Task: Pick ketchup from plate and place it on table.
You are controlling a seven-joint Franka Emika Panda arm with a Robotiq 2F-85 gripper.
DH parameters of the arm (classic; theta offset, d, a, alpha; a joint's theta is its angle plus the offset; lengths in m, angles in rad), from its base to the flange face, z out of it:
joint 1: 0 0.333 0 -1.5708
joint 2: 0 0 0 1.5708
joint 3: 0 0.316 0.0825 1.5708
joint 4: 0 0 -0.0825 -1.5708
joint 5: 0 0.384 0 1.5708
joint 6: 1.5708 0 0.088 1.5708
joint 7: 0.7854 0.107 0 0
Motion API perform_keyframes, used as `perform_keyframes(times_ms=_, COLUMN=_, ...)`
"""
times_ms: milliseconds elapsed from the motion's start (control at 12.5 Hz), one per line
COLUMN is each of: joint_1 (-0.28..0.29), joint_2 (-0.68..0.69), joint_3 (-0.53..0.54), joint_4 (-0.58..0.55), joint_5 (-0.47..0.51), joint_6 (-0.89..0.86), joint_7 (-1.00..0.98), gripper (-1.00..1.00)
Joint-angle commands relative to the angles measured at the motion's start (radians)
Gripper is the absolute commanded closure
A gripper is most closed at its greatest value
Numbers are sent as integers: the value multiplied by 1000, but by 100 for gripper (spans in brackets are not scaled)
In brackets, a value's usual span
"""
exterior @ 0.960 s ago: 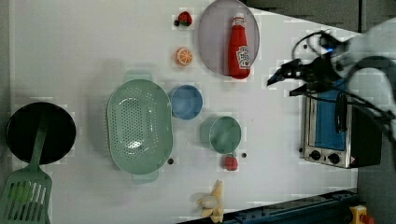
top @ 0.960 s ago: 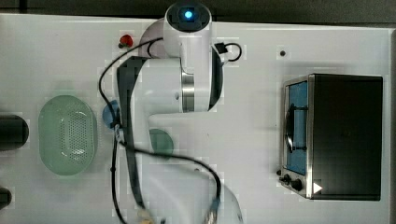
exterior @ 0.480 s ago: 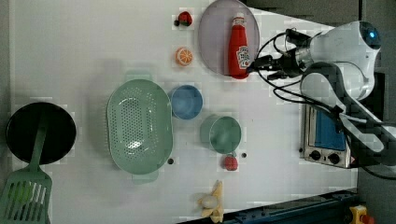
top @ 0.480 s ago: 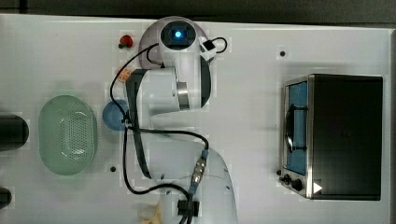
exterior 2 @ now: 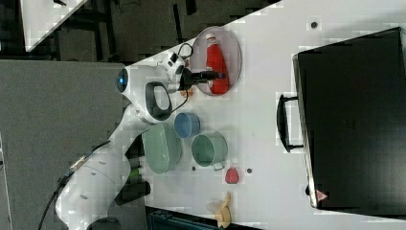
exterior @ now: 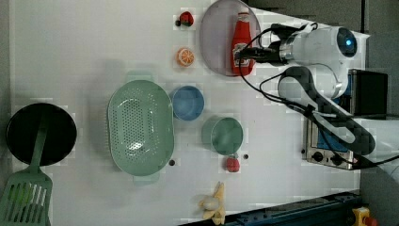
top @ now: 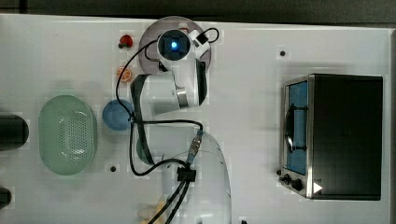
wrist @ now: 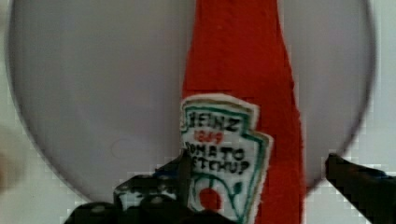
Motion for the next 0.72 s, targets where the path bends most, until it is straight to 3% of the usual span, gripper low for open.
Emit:
perform_keyframes(times_ms=80, joint_1=2, joint_2=18, joint_3=8, joint_4=2, joint_5=1, joint_6=40, joint_7=-35, gripper=-93)
perform_keyframes(times_ms=320, joint_1=2, joint_2=30, joint_3=8, joint_4=5, joint_5=1, joint_6=77, joint_7=-35, gripper=-23)
perform_keyframes(times_ms=720, joint_1=0, joint_2=-16, joint_3=9, joint_4=7, joint_5=6, joint_6=74, joint_7=-26, gripper=-21)
